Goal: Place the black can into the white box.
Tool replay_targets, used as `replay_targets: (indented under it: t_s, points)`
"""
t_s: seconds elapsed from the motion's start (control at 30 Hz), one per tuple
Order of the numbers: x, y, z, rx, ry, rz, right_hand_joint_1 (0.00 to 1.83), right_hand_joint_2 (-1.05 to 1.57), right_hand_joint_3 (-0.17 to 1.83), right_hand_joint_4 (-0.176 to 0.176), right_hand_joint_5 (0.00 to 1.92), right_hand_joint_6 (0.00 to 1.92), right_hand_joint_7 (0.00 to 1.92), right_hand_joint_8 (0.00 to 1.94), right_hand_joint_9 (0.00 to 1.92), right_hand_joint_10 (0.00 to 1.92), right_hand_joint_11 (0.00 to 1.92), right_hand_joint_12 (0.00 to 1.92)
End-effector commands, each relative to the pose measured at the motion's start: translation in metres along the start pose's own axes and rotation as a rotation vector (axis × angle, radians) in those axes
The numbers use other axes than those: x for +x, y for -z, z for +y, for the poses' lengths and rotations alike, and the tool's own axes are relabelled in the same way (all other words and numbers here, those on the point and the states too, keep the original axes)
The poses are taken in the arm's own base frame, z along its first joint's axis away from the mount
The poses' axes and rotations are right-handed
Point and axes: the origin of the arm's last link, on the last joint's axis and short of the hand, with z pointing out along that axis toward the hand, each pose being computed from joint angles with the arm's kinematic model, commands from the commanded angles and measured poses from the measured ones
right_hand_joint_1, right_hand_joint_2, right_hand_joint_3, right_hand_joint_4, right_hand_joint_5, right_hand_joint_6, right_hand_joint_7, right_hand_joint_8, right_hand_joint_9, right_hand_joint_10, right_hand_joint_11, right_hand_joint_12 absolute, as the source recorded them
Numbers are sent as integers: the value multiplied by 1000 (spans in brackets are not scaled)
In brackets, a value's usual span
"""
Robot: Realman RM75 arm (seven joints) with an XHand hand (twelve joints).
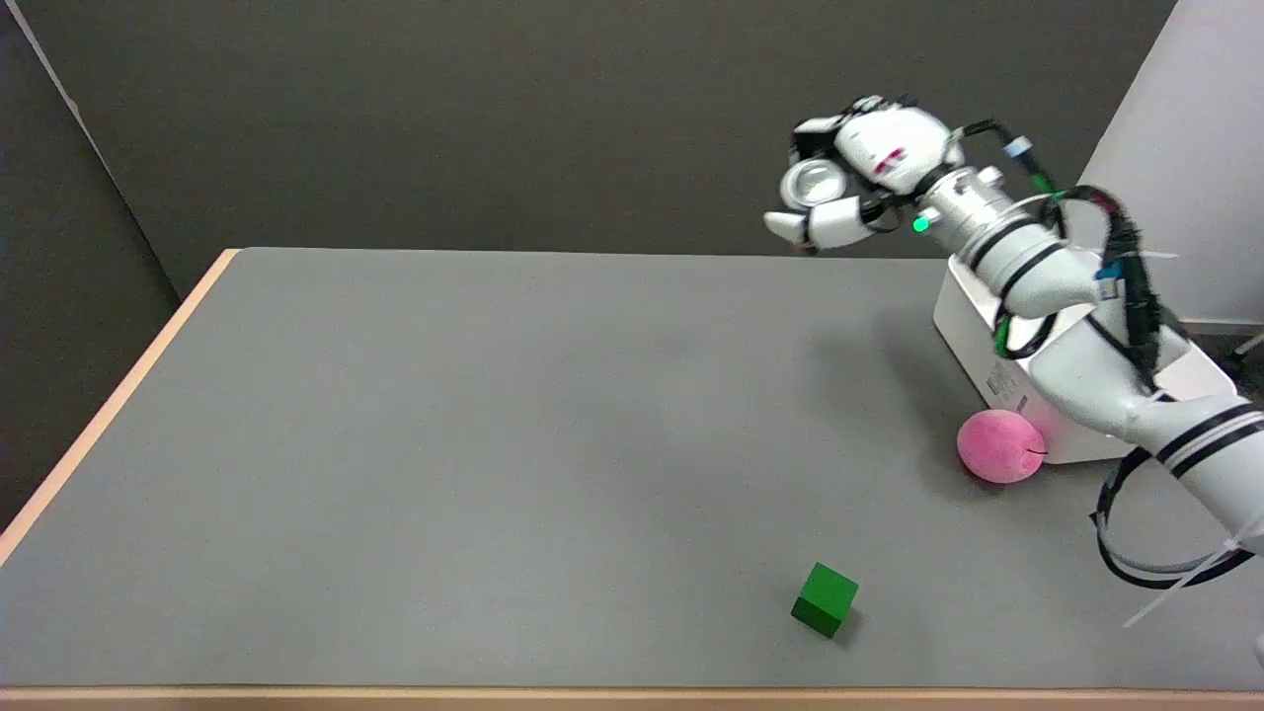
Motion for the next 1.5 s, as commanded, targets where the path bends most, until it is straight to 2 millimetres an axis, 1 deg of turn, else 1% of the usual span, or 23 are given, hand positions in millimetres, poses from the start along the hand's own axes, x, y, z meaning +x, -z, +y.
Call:
replay_targets:
  t_s: [0.03,0.07,0.1,0.13,0.17,0.2,0.23,0.3,0.4,0.57,0.6,0.63,0.67,0.83,0.97,1.03,1.13,1.23,1.37,1.4,1.43,1.5]
  points:
    - [42,62,110,-412,203,39,847,1089,516,125,619,1656,715,1743,775,1343,245,1724]
    - [39,69,117,-443,220,19,855,1057,535,147,651,1616,739,1729,783,1366,267,1755]
    - [36,74,122,-469,241,-2,861,1035,550,162,672,1588,755,1718,788,1382,284,1775]
    - [34,77,125,-486,255,-15,862,1030,557,162,676,1585,758,1709,784,1379,297,1772]
    - [32,81,129,-507,274,-31,861,1034,558,155,671,1594,757,1700,783,1366,311,1759]
    - [29,84,132,-524,290,-46,852,1058,548,129,647,1630,746,1690,790,1324,331,1720]
    - [29,86,133,-531,298,-53,849,1066,546,119,638,1643,745,1683,792,1306,342,1703]
    - [25,90,135,-544,324,-72,865,1021,571,163,680,1585,783,1675,783,1354,341,1751]
    - [22,92,138,-553,349,-90,864,1009,585,176,687,1578,805,1657,784,1350,367,1742]
    - [16,96,149,-584,366,-128,864,1002,600,176,689,1582,825,1638,785,1342,406,1720]
    - [14,97,150,-590,364,-135,862,1009,599,166,681,1595,826,1631,789,1328,415,1706]
    - [11,99,154,-599,362,-145,857,1029,592,141,661,1627,826,1618,800,1291,422,1681]
    - [9,101,158,-613,361,-156,855,1035,590,133,655,1637,826,1613,803,1279,422,1674]
    - [-6,114,176,-684,367,-227,855,1035,590,133,655,1636,827,1610,802,1280,416,1679]
    - [-25,126,189,-737,348,-301,855,1034,590,135,656,1635,828,1607,802,1280,417,1679]
    - [-40,129,189,-735,343,-346,855,1034,591,135,656,1636,829,1604,803,1280,420,1677]
    - [-56,127,180,-701,351,-385,856,1033,593,133,656,1637,835,1601,802,1278,432,1672]
    - [-67,124,173,-667,358,-414,858,1030,597,132,658,1635,842,1597,803,1277,461,1671]
    - [-72,119,166,-640,352,-420,857,1029,598,134,659,1634,844,1590,802,1276,468,1680]
    - [-72,117,163,-633,341,-414,854,1035,585,139,656,1632,838,1573,801,1275,455,1674]
    - [-72,117,161,-631,328,-408,852,1041,570,145,655,1626,834,1554,798,1279,441,1669]
    - [-69,113,156,-627,258,-368,853,1063,485,174,670,1562,850,1458,775,1343,378,1664]
